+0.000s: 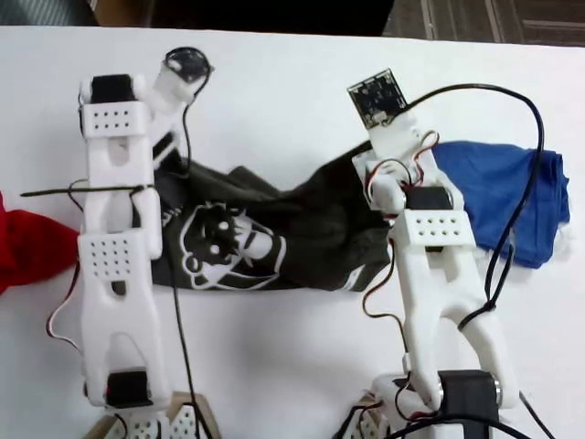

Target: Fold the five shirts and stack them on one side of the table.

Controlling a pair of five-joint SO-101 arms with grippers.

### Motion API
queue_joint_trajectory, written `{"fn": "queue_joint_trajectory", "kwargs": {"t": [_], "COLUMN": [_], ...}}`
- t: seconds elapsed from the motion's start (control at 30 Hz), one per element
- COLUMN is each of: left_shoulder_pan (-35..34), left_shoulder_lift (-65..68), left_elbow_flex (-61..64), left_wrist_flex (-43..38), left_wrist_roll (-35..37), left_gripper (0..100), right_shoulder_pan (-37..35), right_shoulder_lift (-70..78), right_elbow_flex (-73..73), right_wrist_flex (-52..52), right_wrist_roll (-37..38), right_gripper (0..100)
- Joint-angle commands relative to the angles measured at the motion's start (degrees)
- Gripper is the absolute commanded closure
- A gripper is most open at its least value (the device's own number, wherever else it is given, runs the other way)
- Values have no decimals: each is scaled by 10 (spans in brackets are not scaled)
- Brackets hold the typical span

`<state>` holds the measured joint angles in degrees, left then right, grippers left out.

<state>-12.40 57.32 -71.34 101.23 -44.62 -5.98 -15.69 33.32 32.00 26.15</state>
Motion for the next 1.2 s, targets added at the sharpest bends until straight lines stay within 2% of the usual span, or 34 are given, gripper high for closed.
{"fn": "queue_joint_trajectory", "kwargs": {"t": [0.0,0.13,0.23,1.17], "left_shoulder_pan": [4,18,26,22], "left_shoulder_lift": [-59,-106,-126,-17], "left_elbow_flex": [62,178,211,201], "left_wrist_flex": [13,11,10,-64], "left_wrist_roll": [-36,-77,-89,-87], "left_gripper": [801,801,801,815], "right_shoulder_pan": [6,6,6,7], "right_shoulder_lift": [-1,-1,-1,-1], "right_elbow_flex": [-4,-4,-4,-5], "right_wrist_flex": [-10,-10,-10,-11], "right_wrist_roll": [-2,-2,-2,-2], "right_gripper": [976,976,976,976]}}
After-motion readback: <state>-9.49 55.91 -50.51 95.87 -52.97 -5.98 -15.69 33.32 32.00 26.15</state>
